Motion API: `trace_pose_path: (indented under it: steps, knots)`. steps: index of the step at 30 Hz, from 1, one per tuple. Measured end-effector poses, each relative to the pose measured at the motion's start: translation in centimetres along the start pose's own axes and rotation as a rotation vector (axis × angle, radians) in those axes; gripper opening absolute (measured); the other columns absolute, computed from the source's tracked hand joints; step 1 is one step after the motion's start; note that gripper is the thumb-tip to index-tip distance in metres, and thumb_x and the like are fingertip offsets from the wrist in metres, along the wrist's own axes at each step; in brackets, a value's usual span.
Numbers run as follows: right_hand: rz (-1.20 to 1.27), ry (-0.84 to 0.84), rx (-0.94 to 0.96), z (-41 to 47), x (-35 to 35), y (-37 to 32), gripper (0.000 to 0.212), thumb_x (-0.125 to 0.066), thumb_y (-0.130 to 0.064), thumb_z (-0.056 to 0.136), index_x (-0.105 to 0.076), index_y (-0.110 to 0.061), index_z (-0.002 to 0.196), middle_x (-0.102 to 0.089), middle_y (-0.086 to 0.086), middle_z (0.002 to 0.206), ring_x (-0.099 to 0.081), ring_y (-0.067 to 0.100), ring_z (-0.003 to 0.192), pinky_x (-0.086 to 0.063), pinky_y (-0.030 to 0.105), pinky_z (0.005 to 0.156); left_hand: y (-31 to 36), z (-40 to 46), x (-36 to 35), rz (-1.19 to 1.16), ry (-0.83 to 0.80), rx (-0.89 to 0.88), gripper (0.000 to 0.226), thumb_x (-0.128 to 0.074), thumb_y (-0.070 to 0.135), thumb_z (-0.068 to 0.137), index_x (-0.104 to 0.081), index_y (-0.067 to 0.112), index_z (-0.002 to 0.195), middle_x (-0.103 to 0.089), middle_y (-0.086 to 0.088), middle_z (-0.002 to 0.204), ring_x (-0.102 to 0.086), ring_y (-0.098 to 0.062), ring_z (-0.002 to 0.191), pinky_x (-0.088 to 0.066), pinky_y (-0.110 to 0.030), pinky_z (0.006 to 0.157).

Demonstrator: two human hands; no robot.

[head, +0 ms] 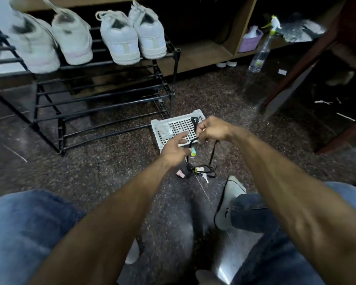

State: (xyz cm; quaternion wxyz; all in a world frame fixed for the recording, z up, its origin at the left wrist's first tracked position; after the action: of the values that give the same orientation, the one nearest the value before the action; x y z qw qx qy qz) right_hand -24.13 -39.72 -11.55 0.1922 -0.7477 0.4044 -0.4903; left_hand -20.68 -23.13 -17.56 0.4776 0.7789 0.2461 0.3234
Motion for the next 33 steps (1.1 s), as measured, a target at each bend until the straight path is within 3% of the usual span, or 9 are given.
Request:
trace_pose_path:
  steps: [2,5,7,10,13,20,24,29,33]
  knots:
    - [-0.060,-0.035,0.052,-0.6,0.2,-2.2,0.022,-0.070,0.002,0.077,-0.063,-0.016,0.066,-0.055,-0.002,0.059,-0.041,0.007,0.051,-0.032,0.022,0.049,1.2,-0.5,-0.1,0.007,-0.027,-0.056,0.043,-0.063,0.008,0.091,-0.053,0.014,0.133,-0.064,-0.007,0.111,-0.060,-0.009,0.074,-0.050,-0.020,0.070]
    - [-0.103,-0.071,0.118,-1.9,1.0,-4.9,0.020,-0.072,0.004,0.078,-0.065,-0.013,0.069,-0.057,-0.009,0.054,-0.043,0.000,0.044,-0.032,0.017,0.043,2.2,-1.0,0.2,0.011,0.034,-0.118,0.012,-0.055,0.018,0.098,-0.065,0.011,0.097,-0.059,-0.004,0.083,-0.050,-0.013,0.068,-0.036,-0.019,0.056]
    - [-0.122,-0.020,0.163,-2.8,1.8,-6.3,0.016,-0.071,0.004,0.080,-0.066,-0.009,0.073,-0.057,-0.013,0.049,-0.044,-0.004,0.039,-0.034,0.014,0.040,2.0,-1.1,0.6,-0.027,0.072,-0.098,0.023,-0.049,0.025,0.101,-0.064,0.016,0.086,-0.063,-0.001,0.081,-0.055,-0.013,0.070,-0.037,-0.021,0.060]
    - [-0.086,0.188,0.243,-3.4,3.1,-7.8,0.011,-0.073,0.000,0.080,-0.068,-0.009,0.076,-0.058,-0.013,0.046,-0.048,-0.004,0.041,-0.037,0.013,0.044,1.5,-1.6,1.5,-0.009,0.052,-0.002,0.030,-0.041,0.032,0.104,-0.064,0.015,0.094,-0.070,0.004,0.066,-0.054,-0.002,0.051,-0.034,-0.024,0.053]
    - [0.056,0.371,0.329,-4.0,4.5,-8.9,0.015,-0.070,0.005,0.076,-0.069,-0.010,0.075,-0.063,-0.002,0.057,-0.051,0.008,0.052,-0.038,0.020,0.052,0.1,-1.7,2.9,0.039,0.060,0.068,0.030,-0.043,0.026,0.103,-0.064,0.010,0.090,-0.065,0.002,0.048,-0.053,-0.001,0.042,-0.035,-0.028,0.061]
    - [0.565,0.590,0.615,-6.3,7.0,-11.7,0.013,-0.065,0.003,0.083,-0.065,-0.010,0.078,-0.058,0.001,0.053,-0.053,0.013,0.047,-0.048,0.028,0.054,-2.3,-2.4,4.7,-0.002,0.108,0.198,0.029,-0.041,0.016,0.104,-0.061,-0.005,0.102,-0.061,-0.013,0.062,-0.057,-0.007,0.038,-0.048,-0.022,0.048]
    - [0.710,0.513,0.660,-7.2,7.1,-12.4,0.009,-0.059,0.000,0.089,-0.064,-0.008,0.089,-0.064,0.006,0.066,-0.056,0.016,0.052,-0.051,0.031,0.058,-1.9,-1.3,4.8,-0.059,0.135,0.167,0.021,-0.049,0.010,0.099,-0.063,-0.006,0.100,-0.066,-0.006,0.054,-0.059,-0.020,0.054,-0.052,-0.035,0.064]
    - [0.570,0.432,0.656,-6.6,6.0,-12.8,0.013,-0.060,0.003,0.086,-0.064,-0.007,0.092,-0.070,0.008,0.074,-0.053,0.013,0.046,-0.043,0.023,0.046,2.8,-1.4,5.2,-0.069,0.171,-0.111,0.024,-0.060,0.005,0.093,-0.060,0.014,0.071,-0.067,-0.009,0.076,-0.061,-0.019,0.069,-0.050,-0.029,0.066]
    - [0.433,0.467,0.606,-5.5,5.4,-13.1,0.015,-0.059,0.005,0.085,-0.063,-0.008,0.090,-0.069,0.002,0.064,-0.056,0.022,0.054,-0.045,0.026,0.048,7.8,-1.9,5.7,-0.079,0.120,-0.282,0.012,-0.052,0.005,0.098,-0.061,0.005,0.090,-0.062,-0.003,0.060,-0.060,-0.004,0.049,-0.045,-0.013,0.050]
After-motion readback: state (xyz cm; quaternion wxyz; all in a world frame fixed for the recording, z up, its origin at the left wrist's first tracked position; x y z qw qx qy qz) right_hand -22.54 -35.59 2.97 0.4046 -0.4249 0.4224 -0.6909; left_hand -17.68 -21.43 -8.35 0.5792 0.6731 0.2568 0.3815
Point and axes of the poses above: each hand's wrist, its own z-axis towards the middle knuckle, its own x-axis out of the back of the hand, y = z × x, the point moved 1 cm from there along z, towards the middle knuckle
